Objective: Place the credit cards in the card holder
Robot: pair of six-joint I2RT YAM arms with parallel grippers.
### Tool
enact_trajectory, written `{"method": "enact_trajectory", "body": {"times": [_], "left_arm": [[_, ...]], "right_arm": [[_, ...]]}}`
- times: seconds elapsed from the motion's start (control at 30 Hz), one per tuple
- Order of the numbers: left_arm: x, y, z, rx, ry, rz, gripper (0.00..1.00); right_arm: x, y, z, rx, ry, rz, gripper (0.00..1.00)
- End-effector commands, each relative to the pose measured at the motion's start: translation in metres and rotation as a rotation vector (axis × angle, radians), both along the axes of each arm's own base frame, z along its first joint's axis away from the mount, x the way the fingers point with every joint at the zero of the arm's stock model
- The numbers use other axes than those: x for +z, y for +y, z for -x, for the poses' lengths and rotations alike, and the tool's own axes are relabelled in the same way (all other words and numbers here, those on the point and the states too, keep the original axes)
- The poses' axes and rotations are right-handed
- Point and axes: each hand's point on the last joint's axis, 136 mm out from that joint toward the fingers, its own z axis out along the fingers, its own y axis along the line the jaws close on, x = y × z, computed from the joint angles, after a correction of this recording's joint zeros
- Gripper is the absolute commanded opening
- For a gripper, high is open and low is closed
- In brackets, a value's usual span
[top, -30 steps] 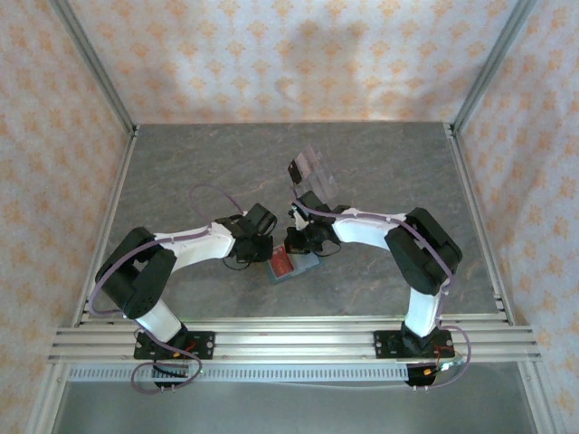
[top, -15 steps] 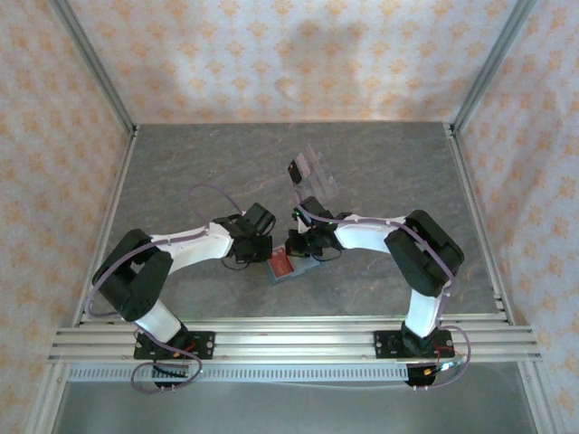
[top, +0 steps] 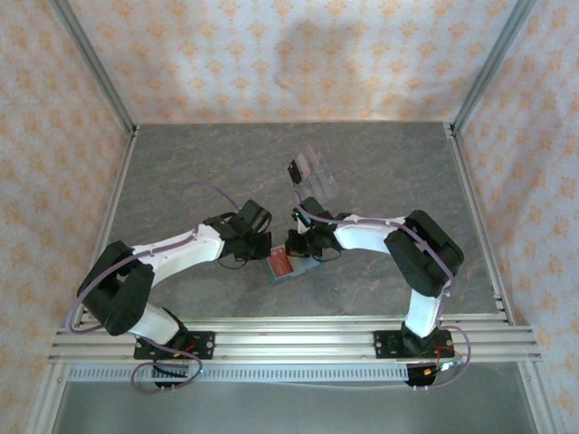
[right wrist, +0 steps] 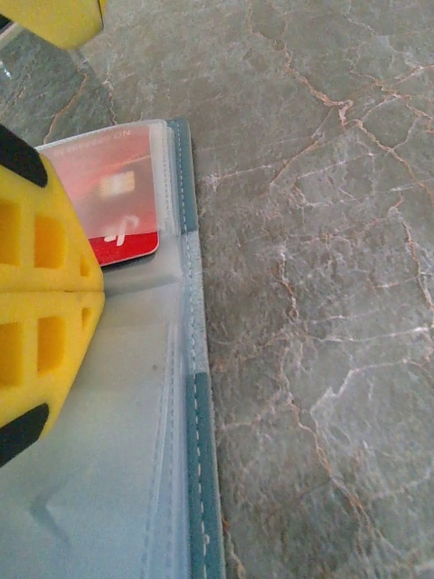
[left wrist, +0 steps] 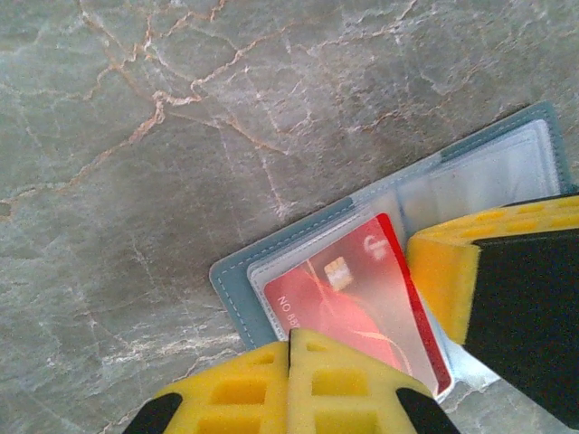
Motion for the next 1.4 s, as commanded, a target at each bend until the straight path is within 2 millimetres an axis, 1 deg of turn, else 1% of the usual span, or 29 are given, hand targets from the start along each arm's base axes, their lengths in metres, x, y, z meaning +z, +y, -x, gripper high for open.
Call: {"method": "enact_trajectory", "body": {"times": [0.0,0.17,0.43,0.6,0.73,0.97,1.03,1.1,1.17,1.3,1.37], "left_arm": [[-0.018,0.006,0.007,-0.002,0.047,-0.033,0.00],[-0.037,0.009,0.014,0.007,0.078,-0.046,0.00],[-0.053,0.006,0.019,0.005,0.094,-0.069,0.00],[-0.062,0.000,0.023,-0.005,0.101,-0.087,0.00],[-0.066,-0.007,0.024,-0.011,0.101,-0.086,0.00],[-0.064,-0.014,0.020,-0.011,0.093,-0.082,0.00],[-0.064,-0.013,0.020,-0.010,0.092,-0.092,0.00],[-0.062,-0.012,0.019,-0.010,0.090,-0.095,0.00],[-0.061,-0.012,0.019,-0.010,0.086,-0.097,0.00],[-0.059,-0.011,0.017,-0.011,0.080,-0.101,0.00],[-0.058,-0.012,0.017,-0.013,0.079,-0.098,0.00]], "right_arm": [[-0.007,-0.006,0.007,-0.005,0.022,0.033,0.00],[-0.003,-0.005,0.007,-0.010,0.021,0.020,0.00],[-0.002,-0.004,0.007,-0.050,0.047,0.006,0.00],[0.011,-0.003,0.004,-0.101,0.042,-0.019,0.00],[0.021,-0.001,0.003,-0.119,0.042,-0.044,0.00],[0.016,0.010,0.013,-0.112,0.056,-0.048,0.00],[0.016,0.007,0.010,-0.107,0.035,-0.020,0.00],[0.019,-0.002,0.004,-0.095,-0.006,0.050,0.00],[0.029,-0.008,-0.002,-0.080,-0.042,0.095,0.00],[0.047,-0.023,-0.015,-0.072,-0.098,0.159,0.06],[0.050,-0.032,-0.020,-0.060,-0.114,0.209,0.10]]}}
